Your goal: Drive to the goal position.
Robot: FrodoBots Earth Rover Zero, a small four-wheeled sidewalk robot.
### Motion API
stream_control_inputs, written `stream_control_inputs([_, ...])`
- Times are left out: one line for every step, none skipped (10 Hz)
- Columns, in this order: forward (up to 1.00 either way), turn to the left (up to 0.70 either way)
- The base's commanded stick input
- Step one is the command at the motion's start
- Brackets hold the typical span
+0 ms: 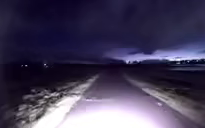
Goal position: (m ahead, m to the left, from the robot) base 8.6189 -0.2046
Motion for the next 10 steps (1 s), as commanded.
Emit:
stream_control_inputs([0.7, 0.0])
stream_control_inputs([0.7, 0.0])
stream_control_inputs([0.7, 0.0])
stream_control_inputs([0.7, 0.0])
stream_control_inputs([0.7, 0.0])
stream_control_inputs([0.7, 0.0])
stream_control_inputs([0.7, 0.0])
stream_control_inputs([0.7, 0.0])
stream_control_inputs([0.7, 0.0])
stream_control_inputs([0.7, 0.0])
